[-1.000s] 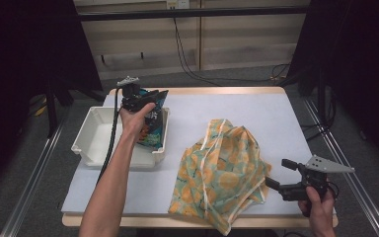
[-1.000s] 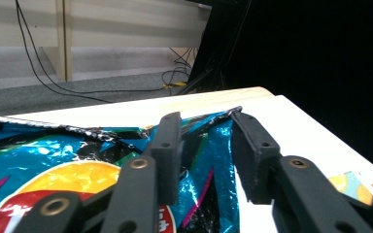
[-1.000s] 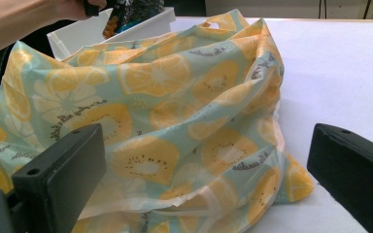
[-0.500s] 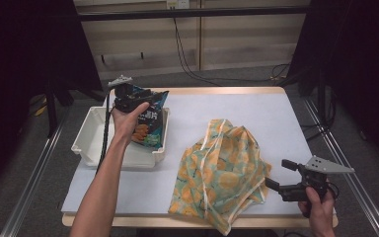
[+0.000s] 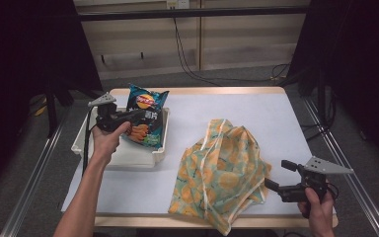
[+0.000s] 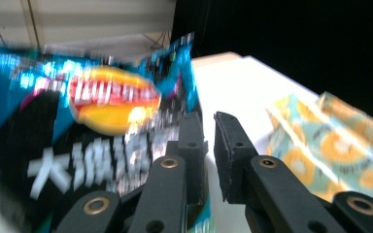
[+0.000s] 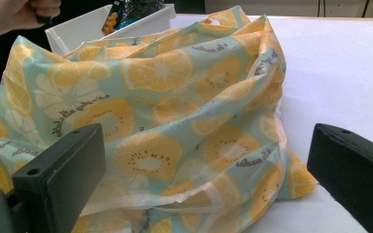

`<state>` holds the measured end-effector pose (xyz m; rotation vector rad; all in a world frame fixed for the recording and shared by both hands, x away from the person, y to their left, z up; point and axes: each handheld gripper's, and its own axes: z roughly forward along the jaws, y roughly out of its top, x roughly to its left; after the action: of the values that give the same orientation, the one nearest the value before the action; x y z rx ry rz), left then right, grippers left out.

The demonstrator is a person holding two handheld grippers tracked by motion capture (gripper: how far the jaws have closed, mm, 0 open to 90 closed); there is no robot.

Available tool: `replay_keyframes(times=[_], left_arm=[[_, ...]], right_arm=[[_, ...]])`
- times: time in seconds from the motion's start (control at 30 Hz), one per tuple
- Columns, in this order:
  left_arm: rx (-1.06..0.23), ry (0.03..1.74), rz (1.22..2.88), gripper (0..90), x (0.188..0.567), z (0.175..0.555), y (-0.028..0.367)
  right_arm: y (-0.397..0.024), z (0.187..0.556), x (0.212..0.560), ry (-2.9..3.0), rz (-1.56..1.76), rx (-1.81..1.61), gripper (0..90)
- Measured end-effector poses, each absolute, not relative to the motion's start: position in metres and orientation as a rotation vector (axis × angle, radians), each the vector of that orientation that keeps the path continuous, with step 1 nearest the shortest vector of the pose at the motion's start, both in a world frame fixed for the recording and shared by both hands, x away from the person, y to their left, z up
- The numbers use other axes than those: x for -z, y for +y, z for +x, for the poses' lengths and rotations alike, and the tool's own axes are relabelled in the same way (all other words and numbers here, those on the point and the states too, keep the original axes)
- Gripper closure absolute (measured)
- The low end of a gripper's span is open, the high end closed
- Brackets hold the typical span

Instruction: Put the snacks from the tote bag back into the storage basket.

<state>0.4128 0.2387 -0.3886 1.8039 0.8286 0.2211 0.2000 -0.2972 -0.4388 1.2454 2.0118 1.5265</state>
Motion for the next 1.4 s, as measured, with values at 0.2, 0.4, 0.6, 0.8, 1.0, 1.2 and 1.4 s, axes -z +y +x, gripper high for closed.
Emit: replay_keyframes(times=[0.2,0.4,0.6,0.8,1.0,1.2,1.4], left_arm=[[-0.175,0.854,1.858,89.7,0.417,0.397,0.251],[-0.132,0.833,2.029,90.0,0.435,0.390,0.240],[-0.121,0.852,2.132,90.0,0.455,0.394,0.234],[-0.121,0.910,2.139,90.0,0.465,0.405,0.234],[-0.095,0.861,2.197,90.0,0.461,0.409,0.222],[-0.118,0.836,2.296,90.0,0.462,0.413,0.205],[-0.133,0.861,2.298,90.0,0.462,0.426,0.204]], right_arm=[[-0.298,0.200,0.440,2.017,1.249,-1.525,0.0],[-0.297,0.201,0.440,2.018,1.253,-1.530,0.0],[-0.299,0.200,0.441,2.014,1.262,-1.521,0.0],[-0.299,0.201,0.443,2.020,1.272,-1.521,0.0],[-0.297,0.203,0.444,2.030,1.268,-1.516,0.0],[-0.298,0.201,0.443,2.024,1.273,-1.519,0.0],[-0.297,0.202,0.445,2.029,1.277,-1.514,0.0]])
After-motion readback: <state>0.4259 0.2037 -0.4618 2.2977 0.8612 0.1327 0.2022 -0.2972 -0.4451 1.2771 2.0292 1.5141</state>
